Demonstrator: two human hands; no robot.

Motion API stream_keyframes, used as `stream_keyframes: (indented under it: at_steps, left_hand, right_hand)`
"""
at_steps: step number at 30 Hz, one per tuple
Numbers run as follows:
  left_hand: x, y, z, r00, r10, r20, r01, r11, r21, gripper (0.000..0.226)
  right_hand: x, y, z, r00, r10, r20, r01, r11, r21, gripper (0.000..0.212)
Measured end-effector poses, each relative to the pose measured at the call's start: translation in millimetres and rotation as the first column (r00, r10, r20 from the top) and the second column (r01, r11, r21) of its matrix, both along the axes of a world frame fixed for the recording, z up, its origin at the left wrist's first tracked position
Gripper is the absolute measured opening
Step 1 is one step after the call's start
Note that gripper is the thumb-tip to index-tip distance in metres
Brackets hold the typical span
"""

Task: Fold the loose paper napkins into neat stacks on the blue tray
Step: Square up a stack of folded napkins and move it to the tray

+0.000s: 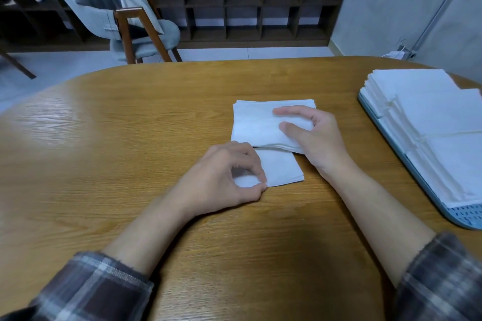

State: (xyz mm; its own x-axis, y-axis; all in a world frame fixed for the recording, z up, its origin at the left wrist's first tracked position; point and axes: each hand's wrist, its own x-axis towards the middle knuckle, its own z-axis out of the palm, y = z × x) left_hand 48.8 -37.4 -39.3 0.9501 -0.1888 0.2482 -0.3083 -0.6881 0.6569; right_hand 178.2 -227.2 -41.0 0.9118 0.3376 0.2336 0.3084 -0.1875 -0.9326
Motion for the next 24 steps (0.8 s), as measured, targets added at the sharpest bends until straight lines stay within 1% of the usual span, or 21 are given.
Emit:
stream_keyframes:
  at_steps: [3, 9, 16, 21, 24]
  left_hand:
    - [0.6, -0.6, 0.6, 1.000, -0.013, 0.023, 0.013, 1.000, 0.001, 0.011]
    - [1.0, 3.3, 1.6, 0.998, -0.019, -0.055, 0.016, 0.998, -0.058, 0.009]
    - [0.9, 5.4, 3.9, 0.994, -0.024, -0.102, 0.017, 0.998, -0.067, 0.005]
    - [-1.8, 1.6, 5.8, 0.998, -0.021, -0.066, 0.022, 1.000, 0.005, 0.012]
    - [-2.5, 1.5, 9.2, 0.998, 0.056, -0.020, -0.056, 0.998, -0.023, 0.012]
  right_hand:
    - [-0.3, -0.2, 0.4, 1.000, 0.007, -0.006, -0.007, 1.000, 0.000, 0.027]
    - [-1.7, -0.1, 1.5, 1.000, 0.025, -0.012, -0.025, 1.000, 0.003, 0.027]
    - [-2.9, 0.6, 2.1, 0.999, 0.039, -0.022, -0.039, 0.999, -0.006, 0.029]
    - [-4.6, 0.9, 2.5, 0.999, 0.039, -0.031, -0.038, 0.999, 0.014, 0.027]
    - [-6.3, 1.5, 5.4, 0.997, 0.064, -0.047, -0.060, 0.995, 0.079, 0.020]
